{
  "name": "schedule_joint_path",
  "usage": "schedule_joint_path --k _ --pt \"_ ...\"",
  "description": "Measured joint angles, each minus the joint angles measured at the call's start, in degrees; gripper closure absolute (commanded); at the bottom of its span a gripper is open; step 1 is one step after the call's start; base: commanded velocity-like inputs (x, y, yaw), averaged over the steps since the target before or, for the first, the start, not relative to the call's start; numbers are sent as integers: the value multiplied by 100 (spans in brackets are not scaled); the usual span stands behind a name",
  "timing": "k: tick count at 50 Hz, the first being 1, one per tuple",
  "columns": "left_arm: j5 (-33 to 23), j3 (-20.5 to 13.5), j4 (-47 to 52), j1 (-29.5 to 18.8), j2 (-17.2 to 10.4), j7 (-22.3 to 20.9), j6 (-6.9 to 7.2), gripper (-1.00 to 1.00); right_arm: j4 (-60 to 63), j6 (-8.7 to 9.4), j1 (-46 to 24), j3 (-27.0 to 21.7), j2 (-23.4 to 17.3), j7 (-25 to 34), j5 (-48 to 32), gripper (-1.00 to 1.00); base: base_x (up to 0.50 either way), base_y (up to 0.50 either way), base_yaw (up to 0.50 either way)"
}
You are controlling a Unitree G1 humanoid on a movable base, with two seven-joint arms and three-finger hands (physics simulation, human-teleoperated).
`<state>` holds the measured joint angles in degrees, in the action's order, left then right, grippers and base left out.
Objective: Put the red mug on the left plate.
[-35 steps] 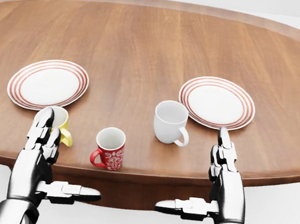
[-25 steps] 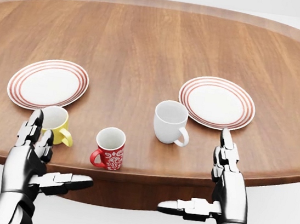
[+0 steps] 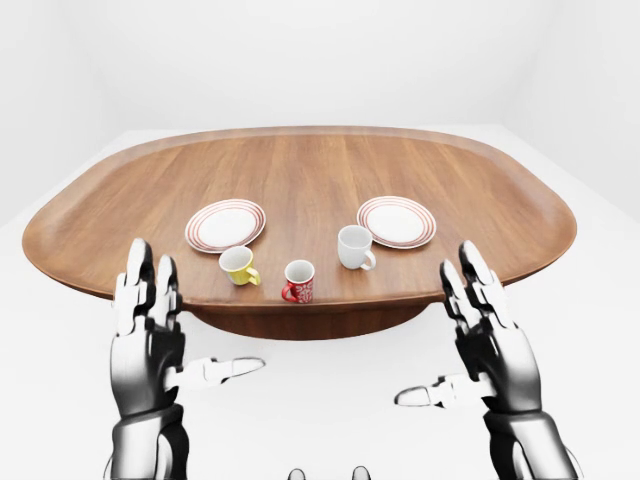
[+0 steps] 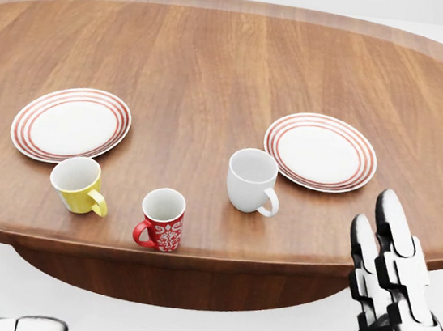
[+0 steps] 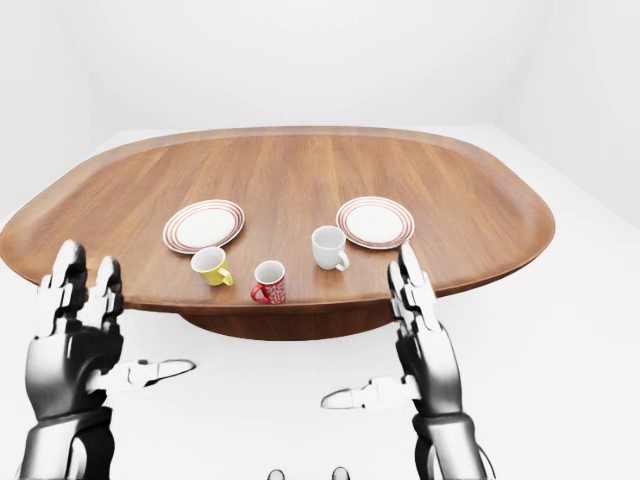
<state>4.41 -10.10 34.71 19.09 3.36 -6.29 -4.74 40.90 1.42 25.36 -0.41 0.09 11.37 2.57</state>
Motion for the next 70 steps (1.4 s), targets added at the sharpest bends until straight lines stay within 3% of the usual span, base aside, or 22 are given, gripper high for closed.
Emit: schedule_joint_path --k 10,22,30,41,70 --pt "229 -609 1326 749 703 -872 -26 -100 1180 -433 1032 -84 145 511 307 -100 0 0 0" --pt "242 -859 1816 977 1073 -1324 -26 -100 1573 -495 1320 -248 352 869 490 -100 0 0 0" --pt "213 -859 1881 1015 1114 -1383 -26 -100 1597 -310 1226 -303 426 872 404 -100 0 0 0" --pt "165 -780 1873 1047 1092 -1371 -26 -100 1495 -137 1064 -213 348 684 53 -100 21 50 0" --pt "-44 -488 1761 1113 884 -1231 -26 -100 1339 -149 990 53 121 380 -222 -100 25 50 0"
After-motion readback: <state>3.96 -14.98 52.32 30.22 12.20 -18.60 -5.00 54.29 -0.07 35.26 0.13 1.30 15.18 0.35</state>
